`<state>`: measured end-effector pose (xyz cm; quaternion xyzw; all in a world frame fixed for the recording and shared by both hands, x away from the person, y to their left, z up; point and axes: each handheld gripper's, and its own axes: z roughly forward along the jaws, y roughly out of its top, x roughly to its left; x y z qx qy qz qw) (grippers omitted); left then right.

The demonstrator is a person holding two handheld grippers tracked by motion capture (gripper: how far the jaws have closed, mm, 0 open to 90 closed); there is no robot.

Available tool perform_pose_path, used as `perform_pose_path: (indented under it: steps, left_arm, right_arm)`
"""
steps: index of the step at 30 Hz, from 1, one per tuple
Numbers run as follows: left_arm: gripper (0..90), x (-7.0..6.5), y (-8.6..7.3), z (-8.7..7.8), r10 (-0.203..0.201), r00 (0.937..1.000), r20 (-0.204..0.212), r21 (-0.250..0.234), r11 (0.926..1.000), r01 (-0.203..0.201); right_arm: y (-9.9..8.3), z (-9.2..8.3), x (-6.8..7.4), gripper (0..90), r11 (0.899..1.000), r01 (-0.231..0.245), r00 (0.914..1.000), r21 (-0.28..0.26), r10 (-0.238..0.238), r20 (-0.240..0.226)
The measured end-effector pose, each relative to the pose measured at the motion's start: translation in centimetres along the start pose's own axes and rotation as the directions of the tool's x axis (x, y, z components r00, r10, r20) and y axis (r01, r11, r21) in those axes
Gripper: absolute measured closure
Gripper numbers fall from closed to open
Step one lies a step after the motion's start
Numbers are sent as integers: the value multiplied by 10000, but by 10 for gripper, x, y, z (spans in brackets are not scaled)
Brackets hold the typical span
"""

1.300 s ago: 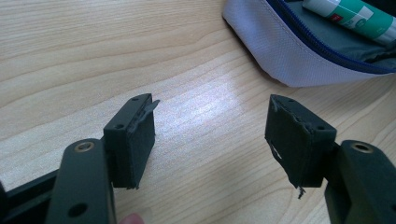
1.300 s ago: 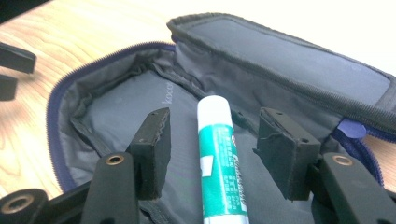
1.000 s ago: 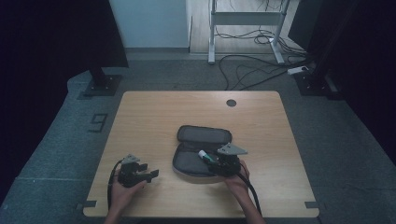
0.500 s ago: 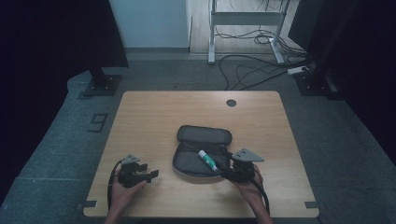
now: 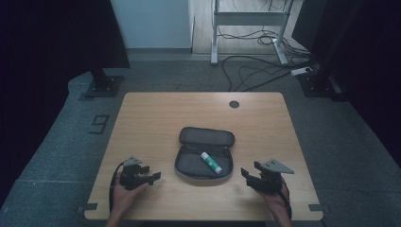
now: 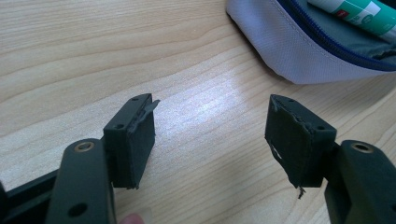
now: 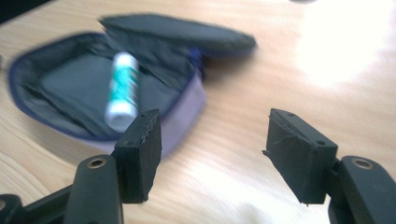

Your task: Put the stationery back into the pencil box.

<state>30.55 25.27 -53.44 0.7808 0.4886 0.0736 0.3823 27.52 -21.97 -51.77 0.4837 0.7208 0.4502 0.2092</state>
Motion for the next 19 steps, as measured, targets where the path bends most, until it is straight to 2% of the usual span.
perform_pose_path:
  steps: [4, 7, 15, 19]
  left_arm:
    - [336, -1, 0, 1, 20, 10000, 15, 37, 10000, -20]
    - [337, -1, 0, 1, 15, 10000, 20, 29, 10000, -15]
    - [336, 0, 0, 1, 20, 10000, 33, 35, 10000, -20]
    - [336, 0, 0, 1, 29, 10000, 10, 49, 10000, -29]
  right_arm:
    - [-15, 2, -15, 351, 9989, -294, 9991, 373, 283, 308]
    - [-18, 5, -20, 352, 9978, -481, 9980, 448, 462, 423]
    - [-18, 9, -18, 352, 9977, -323, 9987, 588, 299, 409]
    - [-20, 14, -18, 342, 9957, -167, 9982, 916, 113, 584]
